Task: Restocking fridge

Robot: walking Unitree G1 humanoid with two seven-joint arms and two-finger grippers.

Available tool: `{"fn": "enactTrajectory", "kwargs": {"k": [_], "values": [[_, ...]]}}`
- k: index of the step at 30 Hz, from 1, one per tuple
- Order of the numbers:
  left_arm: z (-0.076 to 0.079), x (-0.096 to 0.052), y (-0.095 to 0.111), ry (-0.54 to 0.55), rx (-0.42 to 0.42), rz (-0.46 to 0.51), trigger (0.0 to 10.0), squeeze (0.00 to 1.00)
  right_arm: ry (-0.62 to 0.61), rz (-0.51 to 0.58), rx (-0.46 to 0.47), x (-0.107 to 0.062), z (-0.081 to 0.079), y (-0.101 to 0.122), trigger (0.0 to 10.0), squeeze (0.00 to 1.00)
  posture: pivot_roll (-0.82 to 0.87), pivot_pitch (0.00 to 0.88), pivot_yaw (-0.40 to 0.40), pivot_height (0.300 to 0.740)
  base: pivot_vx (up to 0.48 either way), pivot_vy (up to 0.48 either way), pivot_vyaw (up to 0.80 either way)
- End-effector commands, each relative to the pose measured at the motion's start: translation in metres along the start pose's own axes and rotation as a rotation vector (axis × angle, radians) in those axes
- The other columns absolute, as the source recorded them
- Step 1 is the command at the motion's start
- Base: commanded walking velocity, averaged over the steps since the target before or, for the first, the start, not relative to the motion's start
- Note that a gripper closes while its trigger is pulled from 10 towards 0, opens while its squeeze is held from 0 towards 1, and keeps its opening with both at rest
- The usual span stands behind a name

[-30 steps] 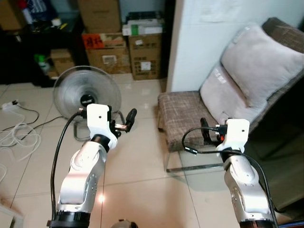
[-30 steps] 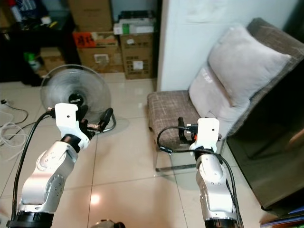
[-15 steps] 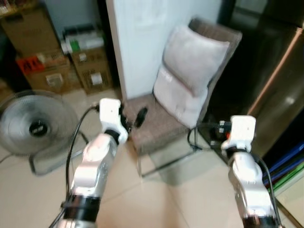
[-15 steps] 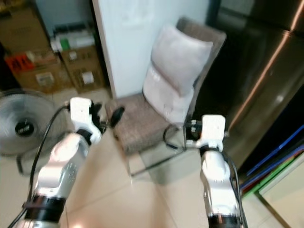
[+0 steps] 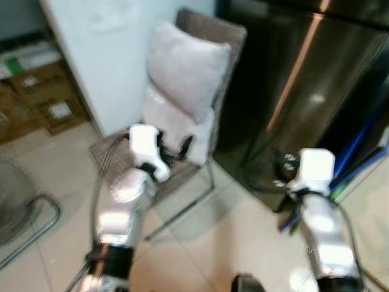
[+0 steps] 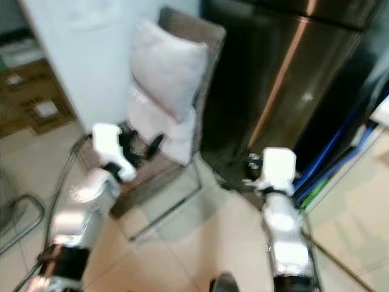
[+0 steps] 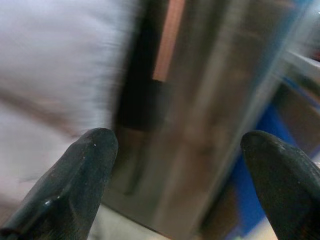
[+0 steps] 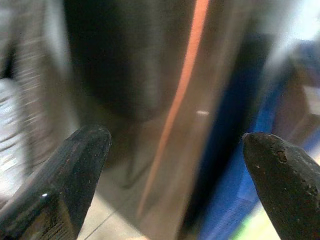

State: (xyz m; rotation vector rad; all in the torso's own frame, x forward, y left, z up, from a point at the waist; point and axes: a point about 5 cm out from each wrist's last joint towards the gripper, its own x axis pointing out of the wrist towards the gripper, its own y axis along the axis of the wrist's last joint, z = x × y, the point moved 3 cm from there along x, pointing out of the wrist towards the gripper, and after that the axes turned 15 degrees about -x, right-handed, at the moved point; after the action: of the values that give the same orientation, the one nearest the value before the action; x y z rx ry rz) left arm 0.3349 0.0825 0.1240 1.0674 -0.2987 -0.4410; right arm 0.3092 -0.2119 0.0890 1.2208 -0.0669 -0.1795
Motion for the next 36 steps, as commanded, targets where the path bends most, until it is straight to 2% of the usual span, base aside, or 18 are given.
{"fn": "enactTrajectory", "kwargs": {"k": [1,4,9,13,16,18,26,27,28,30,36], "values": [[-0.007,-0.002,0.004,0.013,0.039,0.0,10.0,0.0,0.022,0.031,0.031,0.001,-0.011,0.009,10.0,0.0,-0.15,0.0,0.054,0.74,0.0,0.48,-0.74],[-0.006,-0.001,0.003,0.01,0.061,-0.008,10.0,0.0,0.019,0.032,0.029,0.001,-0.011,0.009,10.0,0.0,-0.15,0.0,0.056,0.74,0.0,0.48,-0.74],[-0.012,0.0,0.002,0.05,0.081,-0.01,10.0,0.0,0.006,0.026,0.029,0.001,-0.008,0.007,10.0,0.0,-0.15,0.0,0.059,0.74,0.0,0.0,-0.74],[-0.024,-0.003,0.003,0.1,0.035,-0.004,10.0,0.0,-0.002,0.027,0.023,0.001,-0.005,0.006,10.0,0.0,-0.16,0.0,0.056,0.74,0.0,0.0,-0.75],[-0.033,-0.008,0.002,0.14,0.043,-0.001,10.0,0.0,-0.013,0.033,0.012,0.0,-0.001,0.006,10.0,0.0,-0.16,0.0,0.054,0.74,0.0,0.0,-0.74],[-0.033,-0.009,0.001,0.142,0.045,0.001,10.0,0.0,-0.026,0.076,-0.004,-0.001,0.003,0.011,10.0,0.0,-0.16,0.0,0.052,0.74,0.0,0.0,-0.75],[-0.033,-0.01,0.001,0.146,0.043,0.002,10.0,0.0,-0.028,0.093,0.0,-0.002,0.003,0.012,10.0,0.0,-0.16,0.0,0.052,0.74,0.0,0.0,-0.75],[-0.04,-0.016,0.009,0.193,0.052,0.055,10.0,1.0,-0.029,0.077,0.041,-0.004,0.004,0.008,10.0,1.0,-0.15,0.0,0.057,0.74,0.0,0.0,-0.75],[-0.04,-0.016,0.009,0.193,0.052,0.055,10.0,1.0,-0.029,0.077,0.041,-0.004,0.004,0.008,10.0,1.0,-0.15,0.0,0.057,0.74,0.0,0.0,-0.75],[-0.055,-0.032,0.029,0.294,0.076,0.155,10.0,1.0,-0.033,0.052,0.077,-0.008,0.005,0.001,10.0,1.0,-0.14,0.0,0.056,0.74,0.0,0.0,-0.77],[-0.052,-0.027,0.026,0.259,0.05,0.137,10.0,1.0,0.012,0.075,0.036,-0.01,-0.001,0.004,10.0,1.0,-0.15,0.0,0.05,0.74,0.0,0.0,-0.77]]}}
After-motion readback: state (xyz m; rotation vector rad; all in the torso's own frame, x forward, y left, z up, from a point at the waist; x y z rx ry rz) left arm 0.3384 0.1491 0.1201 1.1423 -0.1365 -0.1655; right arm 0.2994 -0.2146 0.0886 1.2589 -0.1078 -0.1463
